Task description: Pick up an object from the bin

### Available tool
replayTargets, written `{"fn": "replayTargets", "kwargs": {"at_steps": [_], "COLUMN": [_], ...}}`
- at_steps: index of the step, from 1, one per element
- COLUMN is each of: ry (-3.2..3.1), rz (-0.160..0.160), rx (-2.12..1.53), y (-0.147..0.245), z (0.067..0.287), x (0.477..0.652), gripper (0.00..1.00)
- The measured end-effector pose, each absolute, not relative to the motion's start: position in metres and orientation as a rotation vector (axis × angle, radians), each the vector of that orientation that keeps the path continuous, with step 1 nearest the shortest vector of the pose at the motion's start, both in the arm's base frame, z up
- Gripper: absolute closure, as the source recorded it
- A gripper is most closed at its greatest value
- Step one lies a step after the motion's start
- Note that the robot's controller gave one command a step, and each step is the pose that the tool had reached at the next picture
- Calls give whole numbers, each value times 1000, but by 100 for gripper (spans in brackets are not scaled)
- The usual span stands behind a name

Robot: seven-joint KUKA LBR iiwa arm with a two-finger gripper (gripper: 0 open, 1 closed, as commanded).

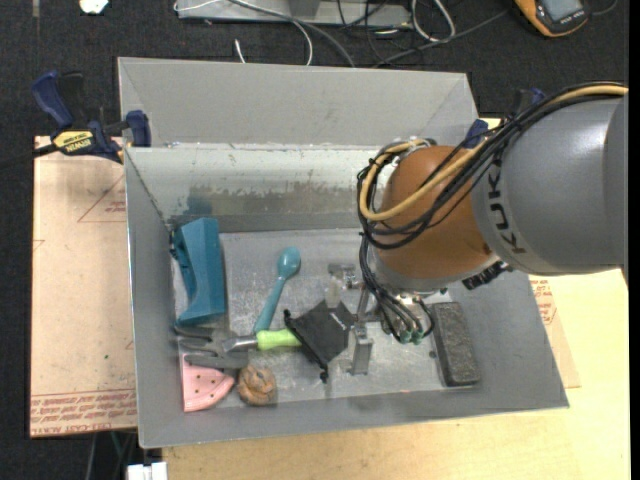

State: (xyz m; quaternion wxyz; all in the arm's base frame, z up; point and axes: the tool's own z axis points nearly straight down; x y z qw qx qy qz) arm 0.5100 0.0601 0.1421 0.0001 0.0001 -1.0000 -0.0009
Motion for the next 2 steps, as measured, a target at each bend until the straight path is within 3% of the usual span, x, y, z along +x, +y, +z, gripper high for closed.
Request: {"fn": "replayTargets", "kwargs": {"at_steps": [1, 2], "ry": [-3143, -3144], "rz": [-6, -4], "rx": [-108, -107], "y": [45, 75], "z": [92, 69], "x": [519, 494], "gripper": [0, 0]}}
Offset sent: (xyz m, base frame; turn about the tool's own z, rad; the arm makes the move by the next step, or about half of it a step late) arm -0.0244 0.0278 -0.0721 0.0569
